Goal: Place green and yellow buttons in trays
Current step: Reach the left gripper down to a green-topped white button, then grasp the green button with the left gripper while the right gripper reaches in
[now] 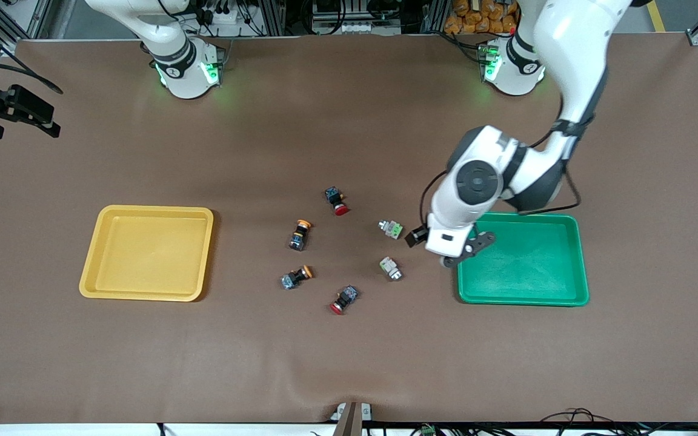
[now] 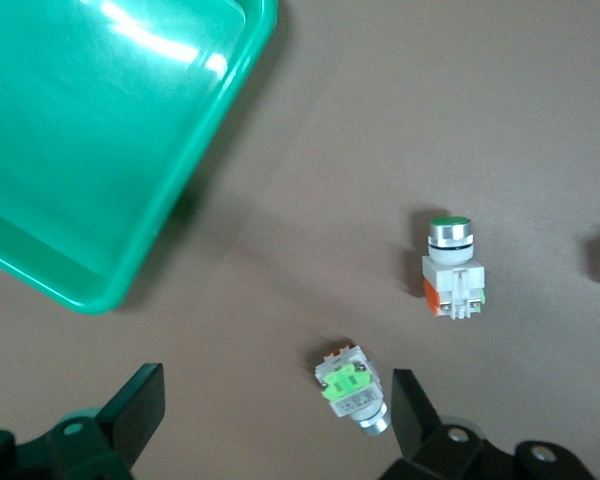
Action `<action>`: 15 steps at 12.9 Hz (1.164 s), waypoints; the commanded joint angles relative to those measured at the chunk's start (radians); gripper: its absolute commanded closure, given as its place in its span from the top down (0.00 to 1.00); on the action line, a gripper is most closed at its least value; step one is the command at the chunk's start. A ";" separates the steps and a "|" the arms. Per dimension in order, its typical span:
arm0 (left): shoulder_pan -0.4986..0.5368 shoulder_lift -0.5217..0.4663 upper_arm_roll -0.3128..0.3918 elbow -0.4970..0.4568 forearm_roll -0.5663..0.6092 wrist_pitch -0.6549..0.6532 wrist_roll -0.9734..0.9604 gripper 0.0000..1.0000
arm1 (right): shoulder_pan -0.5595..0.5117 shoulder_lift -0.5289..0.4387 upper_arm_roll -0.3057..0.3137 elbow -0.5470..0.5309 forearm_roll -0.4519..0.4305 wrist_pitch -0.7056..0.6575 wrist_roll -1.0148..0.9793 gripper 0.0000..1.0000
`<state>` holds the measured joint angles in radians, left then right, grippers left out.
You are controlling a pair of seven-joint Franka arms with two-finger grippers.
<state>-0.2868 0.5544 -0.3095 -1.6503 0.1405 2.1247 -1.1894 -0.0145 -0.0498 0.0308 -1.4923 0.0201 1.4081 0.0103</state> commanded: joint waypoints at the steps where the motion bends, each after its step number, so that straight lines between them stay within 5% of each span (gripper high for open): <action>1: -0.037 0.053 0.003 0.014 0.034 0.041 -0.140 1.00 | -0.015 -0.002 0.009 0.003 -0.012 -0.006 -0.007 1.00; 8: -0.112 0.137 0.007 0.017 0.062 0.152 -0.424 1.00 | -0.021 0.068 0.011 0.013 -0.028 0.000 -0.016 1.00; 15: -0.137 0.160 0.012 0.014 0.062 0.170 -0.470 1.00 | -0.009 0.203 0.011 0.015 -0.042 0.043 -0.004 1.00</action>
<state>-0.4069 0.6948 -0.3073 -1.6496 0.1760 2.2763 -1.6294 -0.0298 0.1531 0.0301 -1.4994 -0.0042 1.4396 0.0069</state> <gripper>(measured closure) 0.000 0.000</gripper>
